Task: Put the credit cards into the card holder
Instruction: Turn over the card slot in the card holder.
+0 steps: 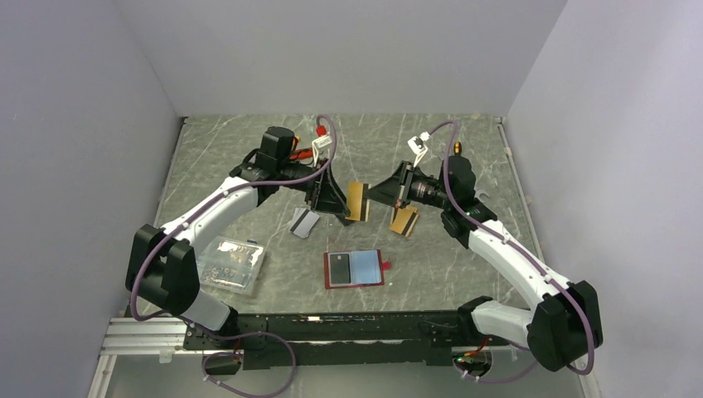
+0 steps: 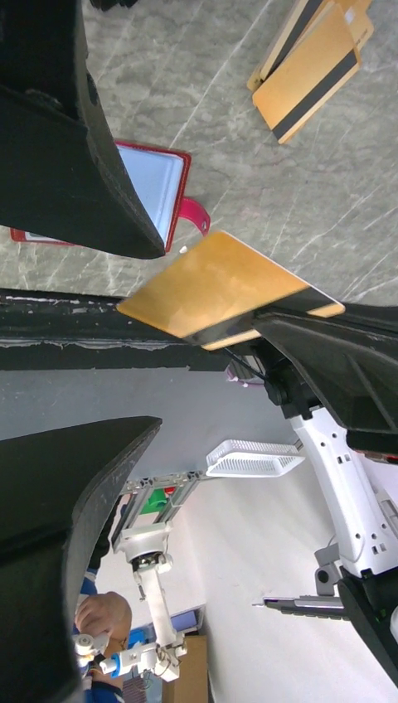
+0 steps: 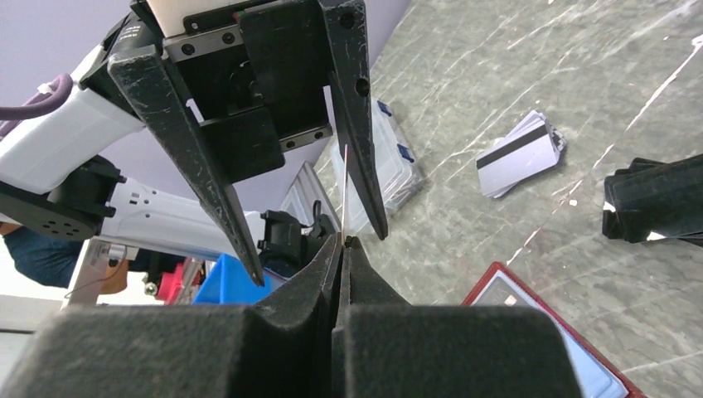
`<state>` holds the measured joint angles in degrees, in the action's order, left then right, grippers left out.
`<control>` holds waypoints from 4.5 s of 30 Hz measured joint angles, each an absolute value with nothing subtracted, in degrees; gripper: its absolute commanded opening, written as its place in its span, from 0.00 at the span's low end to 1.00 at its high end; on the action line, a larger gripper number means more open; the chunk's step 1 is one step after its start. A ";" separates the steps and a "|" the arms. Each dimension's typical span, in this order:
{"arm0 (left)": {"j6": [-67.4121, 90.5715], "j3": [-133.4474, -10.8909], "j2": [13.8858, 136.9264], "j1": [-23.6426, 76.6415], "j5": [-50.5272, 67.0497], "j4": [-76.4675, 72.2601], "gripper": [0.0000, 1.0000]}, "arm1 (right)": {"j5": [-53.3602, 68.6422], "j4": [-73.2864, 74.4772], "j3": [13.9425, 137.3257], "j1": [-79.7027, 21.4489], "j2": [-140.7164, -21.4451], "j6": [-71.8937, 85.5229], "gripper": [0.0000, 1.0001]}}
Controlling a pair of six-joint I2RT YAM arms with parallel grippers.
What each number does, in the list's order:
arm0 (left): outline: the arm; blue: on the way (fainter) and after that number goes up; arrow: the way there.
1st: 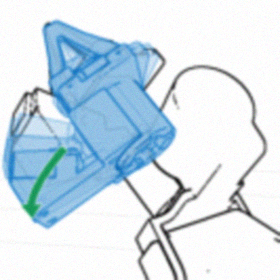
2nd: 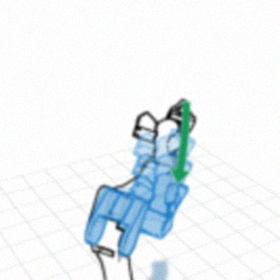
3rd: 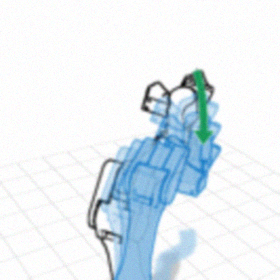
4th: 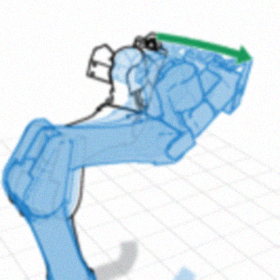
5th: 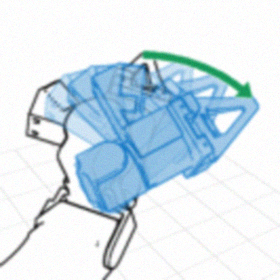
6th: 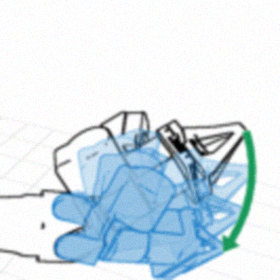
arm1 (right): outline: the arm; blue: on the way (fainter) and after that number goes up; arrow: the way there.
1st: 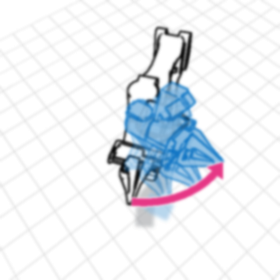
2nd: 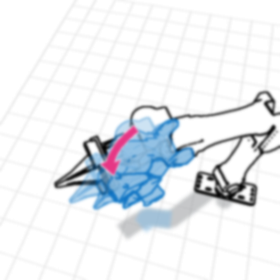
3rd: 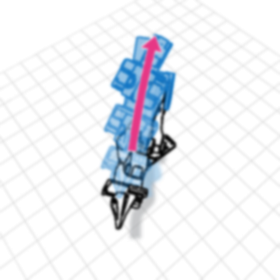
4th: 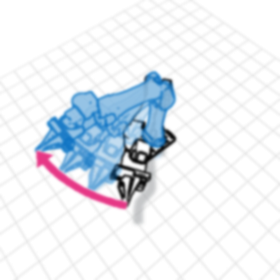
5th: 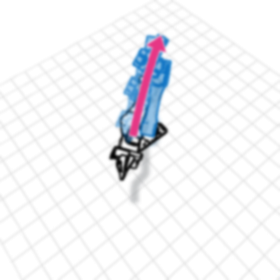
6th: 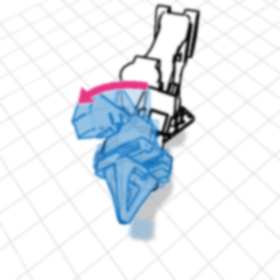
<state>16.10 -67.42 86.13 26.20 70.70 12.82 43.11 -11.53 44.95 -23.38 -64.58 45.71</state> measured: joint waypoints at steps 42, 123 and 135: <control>32.67 -62.52 86.06 24.99 78.65 -6.22 0.39 | 38.96 -23.53 40.60 -30.09 -66.57 52.77 0.00; -29.43 -52.93 93.54 44.73 21.28 29.58 0.11 | 12.10 6.72 24.36 -35.99 -65.69 49.30 0.00; -29.80 -52.93 93.54 44.84 21.06 29.58 0.10 | 13.39 5.61 24.36 -36.12 -64.34 49.58 0.00</control>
<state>-29.80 -52.93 93.54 44.84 21.06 29.58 13.39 5.61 24.36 -36.12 -64.34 49.58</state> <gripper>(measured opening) 0.105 0.009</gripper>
